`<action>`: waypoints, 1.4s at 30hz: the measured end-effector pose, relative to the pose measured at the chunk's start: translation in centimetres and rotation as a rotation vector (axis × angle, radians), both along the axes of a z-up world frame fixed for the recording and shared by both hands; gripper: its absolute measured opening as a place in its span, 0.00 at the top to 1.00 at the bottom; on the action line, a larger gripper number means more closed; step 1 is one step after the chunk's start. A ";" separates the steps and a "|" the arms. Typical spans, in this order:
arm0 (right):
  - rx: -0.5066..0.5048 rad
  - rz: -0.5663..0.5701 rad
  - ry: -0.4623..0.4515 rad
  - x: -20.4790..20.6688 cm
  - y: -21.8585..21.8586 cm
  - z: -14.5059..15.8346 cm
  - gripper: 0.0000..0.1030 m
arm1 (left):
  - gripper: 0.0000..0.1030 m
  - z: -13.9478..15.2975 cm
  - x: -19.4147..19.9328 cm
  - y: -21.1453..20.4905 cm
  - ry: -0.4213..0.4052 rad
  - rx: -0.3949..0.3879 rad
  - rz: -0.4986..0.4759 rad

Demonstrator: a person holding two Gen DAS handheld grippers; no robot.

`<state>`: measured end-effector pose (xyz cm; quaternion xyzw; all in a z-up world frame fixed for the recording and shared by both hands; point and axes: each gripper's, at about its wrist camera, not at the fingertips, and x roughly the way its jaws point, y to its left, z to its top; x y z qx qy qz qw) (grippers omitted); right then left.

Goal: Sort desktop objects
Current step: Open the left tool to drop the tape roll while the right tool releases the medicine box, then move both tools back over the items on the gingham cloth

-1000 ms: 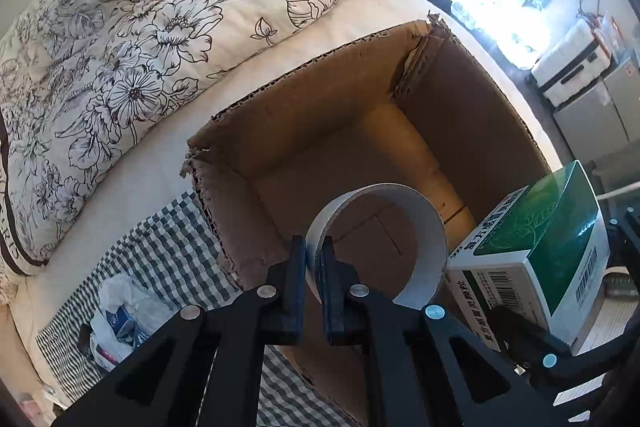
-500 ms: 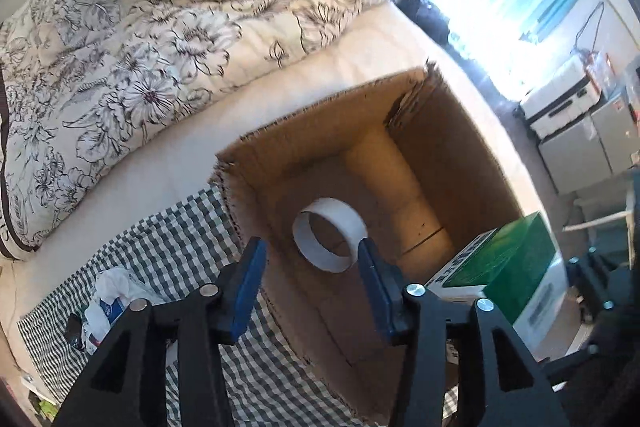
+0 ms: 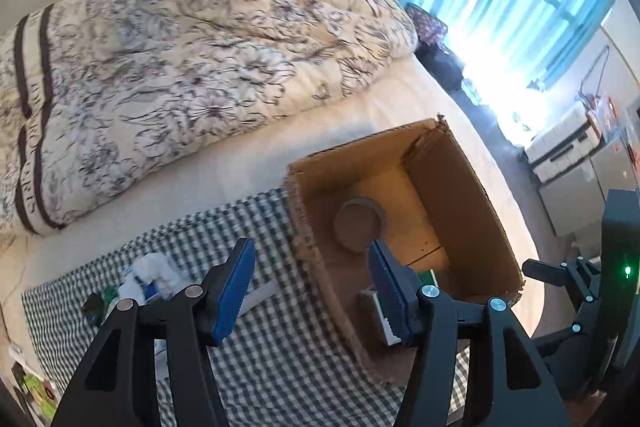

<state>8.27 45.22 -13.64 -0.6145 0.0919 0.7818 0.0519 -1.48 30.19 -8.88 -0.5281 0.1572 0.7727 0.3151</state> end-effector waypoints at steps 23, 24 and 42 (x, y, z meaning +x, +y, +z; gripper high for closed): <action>-0.068 0.310 0.318 -1.3 -14.6 7.3 0.00 | 0.00 9.0 3.0 -21.5 0.326 0.202 0.301; -0.072 0.324 0.317 -1.3 -15.2 7.2 0.00 | 0.00 8.9 3.1 -22.3 0.329 0.184 0.324; -0.091 0.487 0.218 -2.0 -24.9 2.6 0.00 | 0.00 0.5 4.0 -32.1 0.230 0.034 0.459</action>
